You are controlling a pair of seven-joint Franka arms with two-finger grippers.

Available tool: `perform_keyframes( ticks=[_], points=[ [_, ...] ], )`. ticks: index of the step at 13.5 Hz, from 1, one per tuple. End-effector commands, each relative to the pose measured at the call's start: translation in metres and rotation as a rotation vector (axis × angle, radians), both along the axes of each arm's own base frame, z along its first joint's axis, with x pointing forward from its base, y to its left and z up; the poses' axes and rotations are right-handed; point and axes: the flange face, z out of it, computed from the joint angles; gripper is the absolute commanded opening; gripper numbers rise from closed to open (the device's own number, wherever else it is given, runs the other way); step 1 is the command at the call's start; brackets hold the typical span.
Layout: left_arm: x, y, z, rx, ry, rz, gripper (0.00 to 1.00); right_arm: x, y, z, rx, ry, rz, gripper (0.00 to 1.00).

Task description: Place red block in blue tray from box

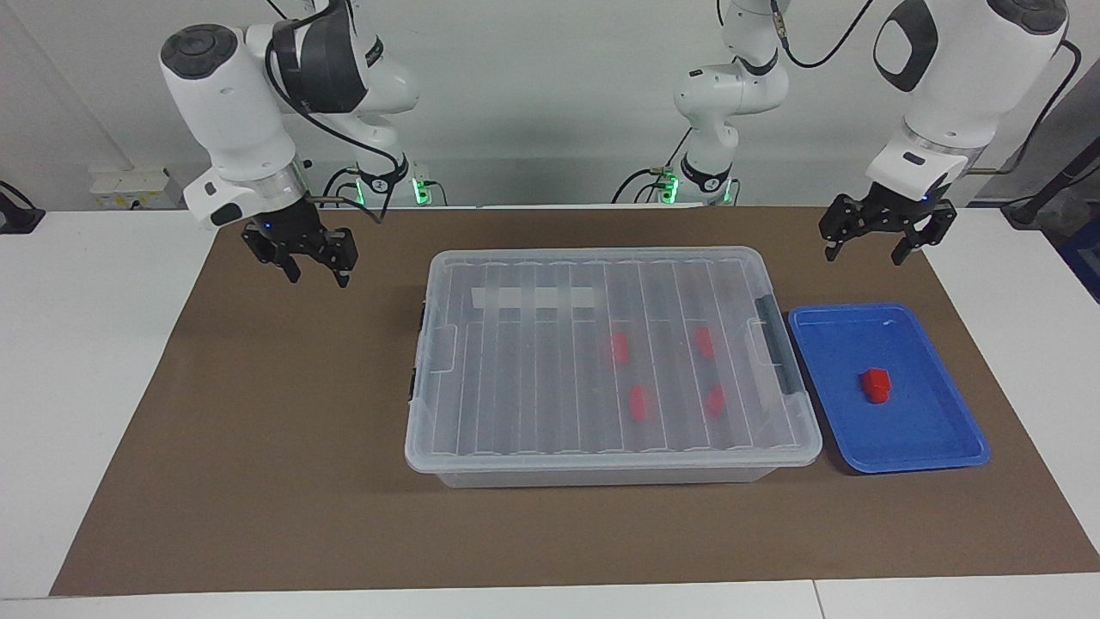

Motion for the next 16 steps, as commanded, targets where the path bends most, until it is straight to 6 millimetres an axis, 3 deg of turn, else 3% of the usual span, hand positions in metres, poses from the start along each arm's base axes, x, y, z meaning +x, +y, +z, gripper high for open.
perform_keyframes(
  ticks=[1,4,5,9,10,16],
  points=[
    [-0.006,0.008,-0.004,-0.014,0.001,0.022,1.00,0.000,-0.016,0.031,0.004,0.014,-0.047,1.00],
    [0.000,-0.002,-0.001,-0.007,-0.053,-0.001,1.00,-0.005,-0.022,0.069,-0.023,0.017,-0.052,1.00],
    [0.003,-0.001,-0.001,-0.008,-0.059,0.000,1.00,-0.006,-0.023,0.072,-0.024,0.029,-0.052,1.00],
    [0.011,-0.007,0.034,0.029,0.042,-0.011,1.00,-0.017,-0.013,0.069,-0.033,0.081,-0.031,1.00],
    [0.005,-0.009,0.044,0.032,0.036,-0.016,1.00,-0.018,-0.011,0.068,-0.033,0.083,-0.026,1.00],
    [-0.007,-0.013,0.040,0.033,0.039,-0.026,1.00,-0.021,-0.011,0.065,-0.054,0.089,0.001,1.00]
  ],
)
